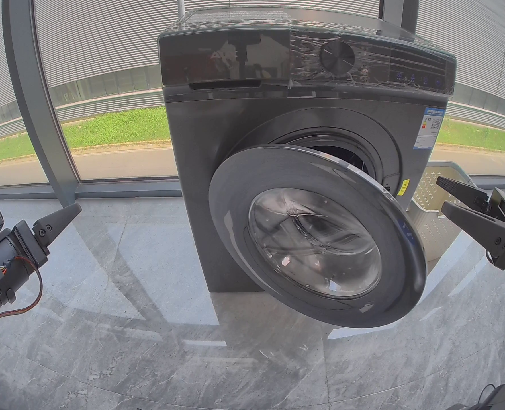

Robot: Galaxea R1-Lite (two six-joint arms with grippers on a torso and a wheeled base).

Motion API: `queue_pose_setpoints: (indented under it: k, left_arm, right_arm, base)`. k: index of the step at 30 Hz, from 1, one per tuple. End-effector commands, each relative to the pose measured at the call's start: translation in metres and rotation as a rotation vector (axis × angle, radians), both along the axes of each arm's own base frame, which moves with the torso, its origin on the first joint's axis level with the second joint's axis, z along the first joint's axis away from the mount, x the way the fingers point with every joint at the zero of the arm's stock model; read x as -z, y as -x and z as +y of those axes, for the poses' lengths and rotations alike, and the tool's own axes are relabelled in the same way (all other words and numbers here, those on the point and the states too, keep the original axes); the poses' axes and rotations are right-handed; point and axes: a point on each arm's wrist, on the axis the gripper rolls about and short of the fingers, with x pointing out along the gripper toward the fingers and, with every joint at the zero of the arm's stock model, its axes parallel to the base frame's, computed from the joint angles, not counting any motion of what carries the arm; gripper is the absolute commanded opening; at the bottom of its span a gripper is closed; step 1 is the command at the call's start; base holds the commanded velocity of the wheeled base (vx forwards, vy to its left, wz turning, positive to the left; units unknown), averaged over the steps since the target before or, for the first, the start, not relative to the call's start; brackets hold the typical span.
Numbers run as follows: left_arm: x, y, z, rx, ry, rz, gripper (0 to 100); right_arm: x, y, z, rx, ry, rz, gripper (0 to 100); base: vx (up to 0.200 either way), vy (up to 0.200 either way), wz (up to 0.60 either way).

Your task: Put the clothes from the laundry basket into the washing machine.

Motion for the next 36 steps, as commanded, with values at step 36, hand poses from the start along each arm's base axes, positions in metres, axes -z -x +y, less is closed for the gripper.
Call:
queue_pose_setpoints:
  k: [36]
  left_arm:
    - [0.006,-0.003,0.003,-0.023,-0.002,0.023,100]
  right_arm:
    - [0.106,-0.002,0.060,-0.075,0.244,0.419,100]
  base:
    - [0.000,0.000,0.00]
